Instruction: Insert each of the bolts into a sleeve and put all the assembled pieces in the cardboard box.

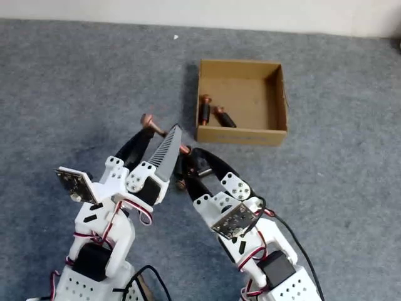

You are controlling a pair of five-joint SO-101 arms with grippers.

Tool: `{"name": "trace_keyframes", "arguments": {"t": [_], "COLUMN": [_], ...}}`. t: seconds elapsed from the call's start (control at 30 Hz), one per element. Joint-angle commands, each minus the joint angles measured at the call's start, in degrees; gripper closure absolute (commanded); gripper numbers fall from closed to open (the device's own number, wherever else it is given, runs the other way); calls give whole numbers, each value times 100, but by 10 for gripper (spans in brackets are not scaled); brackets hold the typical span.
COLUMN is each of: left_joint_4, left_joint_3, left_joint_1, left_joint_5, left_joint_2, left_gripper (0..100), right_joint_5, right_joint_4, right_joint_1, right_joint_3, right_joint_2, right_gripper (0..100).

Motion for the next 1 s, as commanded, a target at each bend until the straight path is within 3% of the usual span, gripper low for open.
{"name": "trace_keyframes", "arguments": {"t": [0.0, 0.3, 0.7, 0.87, 0.97], "left_joint_4": [-246, -1073, -1064, -862, -668], "left_joint_3": [-75, 312, 286, 347, 312], "left_joint_1": [-66, 145, 295, 927, 980], "left_joint_5": [53, 9, 9, -738, -826], "left_joint_2": [-57, -57, -57, -57, -57], "left_gripper": [805, 941, 991, 988, 986], "right_joint_5": [35, 35, 35, 26, 26], "right_joint_4": [-48, -31, -22, -31, -31], "right_joint_1": [-92, -101, -57, -48, -48], "right_joint_3": [664, 664, 664, 664, 664], "right_joint_2": [-145, -136, -136, -136, -136], "right_gripper": [993, 993, 993, 993, 993]}}
